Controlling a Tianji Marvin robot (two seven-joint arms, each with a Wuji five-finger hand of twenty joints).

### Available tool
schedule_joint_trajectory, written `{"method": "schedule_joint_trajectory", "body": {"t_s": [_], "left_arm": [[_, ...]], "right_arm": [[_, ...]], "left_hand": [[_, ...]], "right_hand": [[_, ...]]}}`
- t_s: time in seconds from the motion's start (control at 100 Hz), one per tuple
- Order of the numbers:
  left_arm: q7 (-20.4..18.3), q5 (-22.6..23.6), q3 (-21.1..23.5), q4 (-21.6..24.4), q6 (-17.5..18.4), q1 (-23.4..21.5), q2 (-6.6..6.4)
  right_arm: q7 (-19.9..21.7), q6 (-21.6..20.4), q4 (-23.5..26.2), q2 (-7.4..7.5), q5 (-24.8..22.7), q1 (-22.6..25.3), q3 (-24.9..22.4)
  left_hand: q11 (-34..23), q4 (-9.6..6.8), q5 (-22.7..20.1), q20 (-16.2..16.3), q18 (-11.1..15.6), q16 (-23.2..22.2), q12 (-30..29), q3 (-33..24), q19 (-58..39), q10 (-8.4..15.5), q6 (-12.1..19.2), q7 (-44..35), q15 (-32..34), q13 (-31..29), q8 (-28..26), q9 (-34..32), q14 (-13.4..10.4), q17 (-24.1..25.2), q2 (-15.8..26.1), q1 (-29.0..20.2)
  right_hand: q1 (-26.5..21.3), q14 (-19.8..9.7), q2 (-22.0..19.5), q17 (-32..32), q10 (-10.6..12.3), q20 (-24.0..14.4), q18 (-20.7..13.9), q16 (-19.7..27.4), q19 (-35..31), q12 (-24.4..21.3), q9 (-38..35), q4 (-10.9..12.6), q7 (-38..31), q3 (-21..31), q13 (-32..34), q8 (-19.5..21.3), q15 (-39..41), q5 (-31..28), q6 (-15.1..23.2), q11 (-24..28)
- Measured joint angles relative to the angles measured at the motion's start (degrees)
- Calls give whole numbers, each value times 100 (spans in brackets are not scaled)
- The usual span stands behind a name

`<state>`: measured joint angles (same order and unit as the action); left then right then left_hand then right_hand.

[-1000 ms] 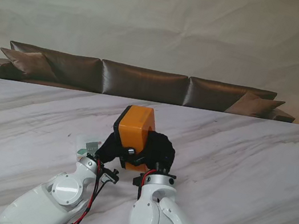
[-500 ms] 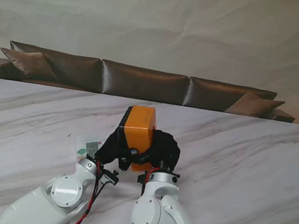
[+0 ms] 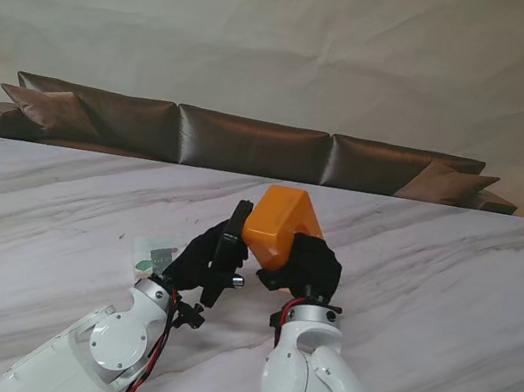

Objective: Refill a tissue box and feed the first sheet

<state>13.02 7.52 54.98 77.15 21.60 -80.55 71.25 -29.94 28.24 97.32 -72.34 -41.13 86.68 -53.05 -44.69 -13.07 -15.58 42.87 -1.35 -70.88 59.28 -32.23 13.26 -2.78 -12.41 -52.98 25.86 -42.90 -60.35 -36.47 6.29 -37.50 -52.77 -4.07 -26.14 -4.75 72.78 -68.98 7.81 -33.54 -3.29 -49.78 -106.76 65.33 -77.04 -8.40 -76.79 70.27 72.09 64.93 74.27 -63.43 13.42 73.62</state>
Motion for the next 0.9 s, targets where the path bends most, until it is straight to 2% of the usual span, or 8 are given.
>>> {"method": "schedule_joint_trajectory", "body": {"t_s": [0.18, 0.37, 0.51, 0.57, 0.66, 0.82, 0.88, 0.9], "left_arm": [[20, 334, 22, 75, -239, -30, -85], [85, 1475, -1, 247, -905, -36, -218], [-7, 2630, -252, 380, -1493, 43, -421], [-167, 3021, -391, 436, -1705, 105, -519], [-349, 2983, -552, 437, -1710, 210, -601], [-393, 2804, -883, 245, -1610, 456, -609], [-474, 2849, -995, 188, -1629, 531, -611], [-513, 2881, -1030, 184, -1654, 551, -613]], "right_arm": [[24, 79, 16, 140, -74, 105, -158], [135, 114, 127, 204, -292, 248, -285], [134, 165, 212, 227, -330, 342, -400], [134, 186, 248, 239, -363, 372, -437], [128, 192, 296, 250, -376, 410, -483], [103, 185, 358, 255, -368, 460, -529], [103, 170, 371, 258, -368, 473, -533], [103, 164, 374, 259, -368, 477, -534]], "left_hand": [[-56, -1, -15, -2, 0, -11, 58, 0, -2, 0, 8, 0, 112, 0, -2, -6, 0, -1, 0, 1], [-56, -1, -53, -3, 0, -13, 61, 0, -4, 0, 10, 0, 155, 0, -3, -45, 0, -2, -2, 8], [-56, -1, -55, -59, 2, -13, 65, 0, -8, 0, 13, 0, 161, 0, -3, -46, 0, -2, -2, 15], [-56, 85, -56, -110, 4, -13, 66, 0, -10, 0, 13, 0, 162, 0, -3, -47, 0, -2, -2, 15], [-56, 90, -56, -112, 6, -13, 66, 0, -10, 0, 15, 0, 162, 0, -3, -47, 0, -2, -3, 15], [-56, 376, -56, -163, 14, -13, 66, 0, -10, 0, 15, 0, 163, 0, -3, -47, -6, -2, -3, 15], [-56, 381, -56, -183, 16, -13, 66, 0, -10, 0, 15, 0, 163, 0, -3, -47, -9, -2, -3, 15], [-56, 460, -56, -185, 16, -13, 66, 0, -10, 0, 15, 0, 163, 0, -3, -47, -10, -2, -4, 15]], "right_hand": [[-1, 3, 0, 5, -2, 0, 4, 0, -5, -2, 0, 0, 0, 68, 0, 0, 0, 0, -6, 1], [-1, 5, 0, 10, -2, 0, 5, 0, -6, -10, 0, 0, 0, 95, 0, 0, 0, 0, -7, 1], [-1, 5, 0, 17, -2, 0, 8, 0, -7, -15, 0, 0, 0, 153, 0, 0, 0, 0, -8, 1], [-1, 5, 0, 20, -2, 0, 10, 0, -7, -16, 0, 0, 0, 165, 0, 0, 0, 0, -8, 1], [-1, 6, 0, 21, -2, 0, 10, 0, -7, -16, 0, 0, 0, 171, 0, 0, 0, 0, -8, 1], [-1, 6, 0, 23, -2, 0, 13, 0, -7, -18, 0, 0, 0, 215, 0, 6, 0, 0, -8, 1], [-1, 6, 0, 24, -2, -1, 13, 0, -8, -18, 0, 0, 0, 216, 0, 9, 0, 0, -8, 1], [-1, 6, 0, 24, -2, -1, 13, 0, -8, -18, 0, 0, 0, 216, 0, 13, 0, 0, -8, 1]]}}
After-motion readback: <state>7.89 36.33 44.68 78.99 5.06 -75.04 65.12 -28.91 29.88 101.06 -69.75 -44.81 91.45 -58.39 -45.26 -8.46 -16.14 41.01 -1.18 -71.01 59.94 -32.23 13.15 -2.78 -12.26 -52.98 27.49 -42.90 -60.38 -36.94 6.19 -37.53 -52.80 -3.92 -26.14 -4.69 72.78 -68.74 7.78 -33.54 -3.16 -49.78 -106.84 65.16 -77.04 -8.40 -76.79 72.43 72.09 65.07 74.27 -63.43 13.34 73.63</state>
